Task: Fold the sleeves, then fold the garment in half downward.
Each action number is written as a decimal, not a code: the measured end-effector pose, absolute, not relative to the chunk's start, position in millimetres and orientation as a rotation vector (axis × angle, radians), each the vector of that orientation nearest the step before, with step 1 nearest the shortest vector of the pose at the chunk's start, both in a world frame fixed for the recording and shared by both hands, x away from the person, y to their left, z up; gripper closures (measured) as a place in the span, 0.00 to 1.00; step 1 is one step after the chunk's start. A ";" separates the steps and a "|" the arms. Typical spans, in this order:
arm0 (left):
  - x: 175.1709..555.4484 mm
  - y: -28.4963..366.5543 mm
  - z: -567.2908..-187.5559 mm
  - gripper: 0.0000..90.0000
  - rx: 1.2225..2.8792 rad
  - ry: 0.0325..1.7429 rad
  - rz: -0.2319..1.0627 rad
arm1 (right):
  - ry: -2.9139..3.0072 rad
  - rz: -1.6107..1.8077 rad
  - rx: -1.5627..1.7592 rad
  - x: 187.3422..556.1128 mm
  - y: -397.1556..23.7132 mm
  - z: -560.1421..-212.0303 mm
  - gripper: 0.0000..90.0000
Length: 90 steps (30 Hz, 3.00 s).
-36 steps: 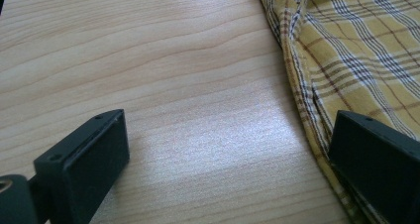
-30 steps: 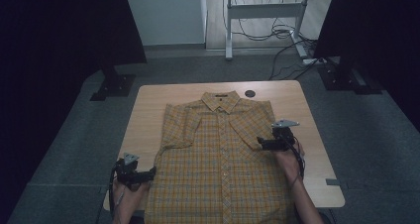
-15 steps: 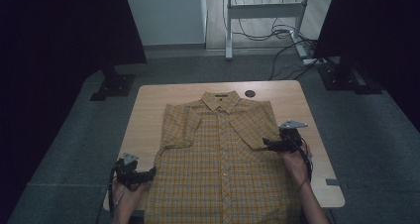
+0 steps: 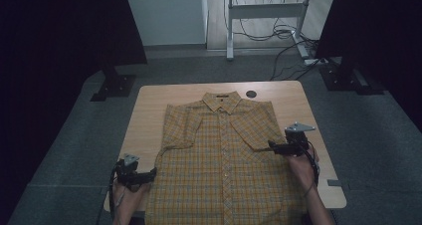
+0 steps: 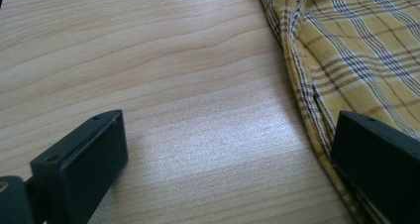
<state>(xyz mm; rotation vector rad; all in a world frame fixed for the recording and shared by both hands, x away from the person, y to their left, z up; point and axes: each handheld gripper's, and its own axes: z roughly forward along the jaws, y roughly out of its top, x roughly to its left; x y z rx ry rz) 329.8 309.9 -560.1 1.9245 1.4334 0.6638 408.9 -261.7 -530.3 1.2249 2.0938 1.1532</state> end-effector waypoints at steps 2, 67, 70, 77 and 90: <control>329.7 310.0 -560.1 0.02 1.924 1.433 0.663 | 2.089 1.153 1.226 406.9 -264.2 -530.1 0.14; 329.7 312.0 -560.2 0.00 1.928 1.438 0.666 | 2.021 0.954 1.453 319.1 -330.8 -576.9 0.08; 331.0 313.6 -560.2 0.00 1.931 1.441 0.672 | 2.020 0.952 1.457 319.3 -330.8 -577.0 0.07; 331.8 313.8 -559.9 0.02 1.935 1.427 0.670 | 2.017 0.943 1.467 319.5 -330.7 -577.2 0.05; 339.5 319.0 -549.0 0.06 1.902 1.447 0.669 | 2.020 0.946 1.464 319.5 -330.7 -577.2 0.05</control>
